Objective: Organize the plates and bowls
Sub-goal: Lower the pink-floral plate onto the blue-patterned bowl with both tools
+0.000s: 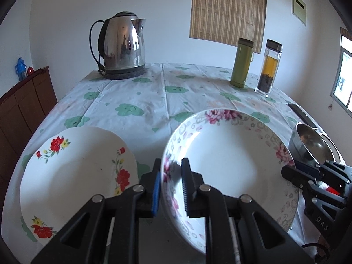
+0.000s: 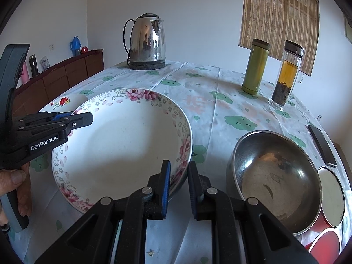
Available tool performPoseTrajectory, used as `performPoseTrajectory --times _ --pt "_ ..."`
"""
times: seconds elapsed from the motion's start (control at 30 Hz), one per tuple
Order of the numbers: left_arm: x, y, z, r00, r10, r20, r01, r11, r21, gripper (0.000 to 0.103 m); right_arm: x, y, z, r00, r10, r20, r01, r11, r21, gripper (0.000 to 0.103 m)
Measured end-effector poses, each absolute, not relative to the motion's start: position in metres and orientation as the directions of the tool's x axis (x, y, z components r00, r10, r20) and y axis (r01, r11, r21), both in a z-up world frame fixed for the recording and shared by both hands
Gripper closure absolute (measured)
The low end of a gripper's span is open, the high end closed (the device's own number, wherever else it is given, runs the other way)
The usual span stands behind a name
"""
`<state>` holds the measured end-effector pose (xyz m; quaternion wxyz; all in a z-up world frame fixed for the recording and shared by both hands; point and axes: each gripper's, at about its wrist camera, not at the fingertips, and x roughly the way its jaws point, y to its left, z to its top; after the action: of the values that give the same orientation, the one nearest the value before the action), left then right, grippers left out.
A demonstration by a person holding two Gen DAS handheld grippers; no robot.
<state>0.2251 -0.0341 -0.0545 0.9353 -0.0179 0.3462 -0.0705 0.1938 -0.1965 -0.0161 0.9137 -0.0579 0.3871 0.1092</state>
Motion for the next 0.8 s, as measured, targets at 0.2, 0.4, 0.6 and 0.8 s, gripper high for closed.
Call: performPoseTrajectory --times 0.2,0.4,0.6,0.8 --pt "0.2245 -0.0353 -0.0548 0.751 -0.144 -0.645 0.119 0.989 -0.083 0.089 0.1934 -0.1965 -0.0164 0.677 0.153 -0.72 -0.244 0.969 -0.023 0.086" --pt "0.2247 -0.035 -0.0547 0.751 -0.144 -0.645 0.119 0.989 -0.082 0.089 0.1935 -0.1966 -0.0165 0.677 0.154 -0.72 -0.245 0.969 -0.023 0.086" --pt "0.2242 -0.0345 -0.055 0.751 -0.14 -0.645 0.118 0.99 -0.076 0.089 0.1936 -0.1963 -0.0165 0.677 0.154 -0.72 -0.245 0.969 -0.023 0.086" --pt "0.2238 -0.0365 -0.0553 0.751 -0.116 -0.65 0.112 0.993 -0.049 0.089 0.1934 -0.1962 -0.0168 0.677 0.154 -0.72 -0.246 0.969 -0.023 0.085"
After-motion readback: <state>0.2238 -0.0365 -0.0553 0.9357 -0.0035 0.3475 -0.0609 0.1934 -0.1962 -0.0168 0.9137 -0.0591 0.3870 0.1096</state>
